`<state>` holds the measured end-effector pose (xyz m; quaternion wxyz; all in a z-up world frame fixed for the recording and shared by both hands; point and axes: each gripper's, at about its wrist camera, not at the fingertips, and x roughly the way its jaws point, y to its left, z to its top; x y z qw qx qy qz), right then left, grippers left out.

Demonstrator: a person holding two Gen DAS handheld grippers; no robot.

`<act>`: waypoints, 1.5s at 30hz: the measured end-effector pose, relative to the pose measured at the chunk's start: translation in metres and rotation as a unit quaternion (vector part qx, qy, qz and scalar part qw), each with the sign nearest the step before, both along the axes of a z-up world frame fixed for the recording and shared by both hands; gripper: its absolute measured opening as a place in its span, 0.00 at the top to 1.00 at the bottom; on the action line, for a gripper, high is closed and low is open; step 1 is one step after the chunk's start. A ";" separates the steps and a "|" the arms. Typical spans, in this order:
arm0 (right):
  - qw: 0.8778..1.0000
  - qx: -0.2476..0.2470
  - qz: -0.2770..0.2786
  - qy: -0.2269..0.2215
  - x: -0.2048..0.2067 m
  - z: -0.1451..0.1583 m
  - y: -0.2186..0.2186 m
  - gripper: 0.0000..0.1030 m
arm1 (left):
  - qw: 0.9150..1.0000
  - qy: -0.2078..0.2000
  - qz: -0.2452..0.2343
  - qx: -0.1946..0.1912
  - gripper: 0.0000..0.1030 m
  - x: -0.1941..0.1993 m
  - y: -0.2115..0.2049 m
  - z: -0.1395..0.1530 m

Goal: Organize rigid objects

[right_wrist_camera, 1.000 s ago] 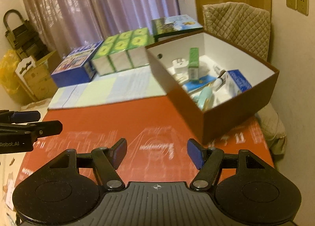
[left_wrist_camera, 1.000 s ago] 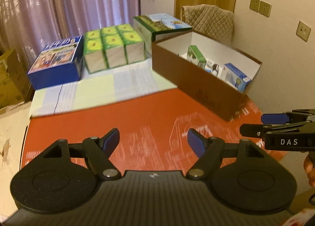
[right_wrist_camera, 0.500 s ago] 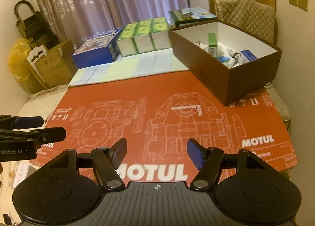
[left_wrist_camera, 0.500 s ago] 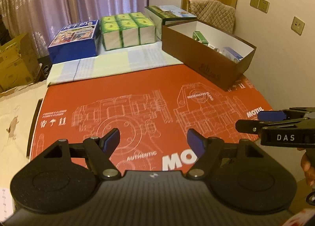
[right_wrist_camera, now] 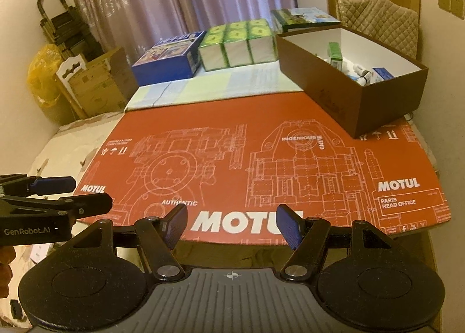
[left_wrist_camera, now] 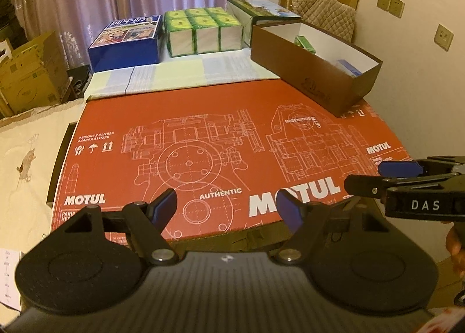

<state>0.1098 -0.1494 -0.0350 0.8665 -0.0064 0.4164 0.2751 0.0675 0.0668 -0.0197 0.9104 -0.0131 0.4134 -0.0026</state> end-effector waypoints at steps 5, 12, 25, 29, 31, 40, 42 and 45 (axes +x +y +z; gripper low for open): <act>1.000 -0.006 0.014 -0.004 0.000 -0.001 0.004 0.37 | 1.000 0.002 0.007 -0.005 0.30 0.000 0.000 -0.002; 1.000 -0.010 0.022 0.000 0.005 -0.005 0.005 0.37 | 1.000 0.003 0.013 -0.007 0.30 0.001 -0.005 -0.002; 0.999 -0.011 0.031 0.000 0.007 -0.005 0.003 0.37 | 1.000 0.007 0.022 -0.009 0.30 0.001 -0.007 -0.004; 1.000 -0.010 0.030 0.001 0.005 -0.005 0.002 0.37 | 1.000 0.008 0.020 -0.009 0.30 0.000 -0.008 -0.005; 1.000 -0.010 0.029 0.001 0.004 -0.006 0.001 0.37 | 1.000 0.008 0.019 -0.009 0.30 0.000 -0.009 -0.006; 1.000 -0.009 0.021 0.007 0.001 -0.007 -0.004 0.37 | 1.000 0.013 0.012 -0.010 0.30 -0.001 -0.014 -0.009; 1.000 -0.009 0.020 0.008 0.001 -0.008 -0.005 0.37 | 1.000 0.012 0.011 -0.009 0.30 0.001 -0.014 -0.009; 1.000 -0.010 0.018 0.008 0.002 -0.008 -0.006 0.37 | 1.000 0.014 0.007 -0.010 0.30 0.003 -0.015 -0.010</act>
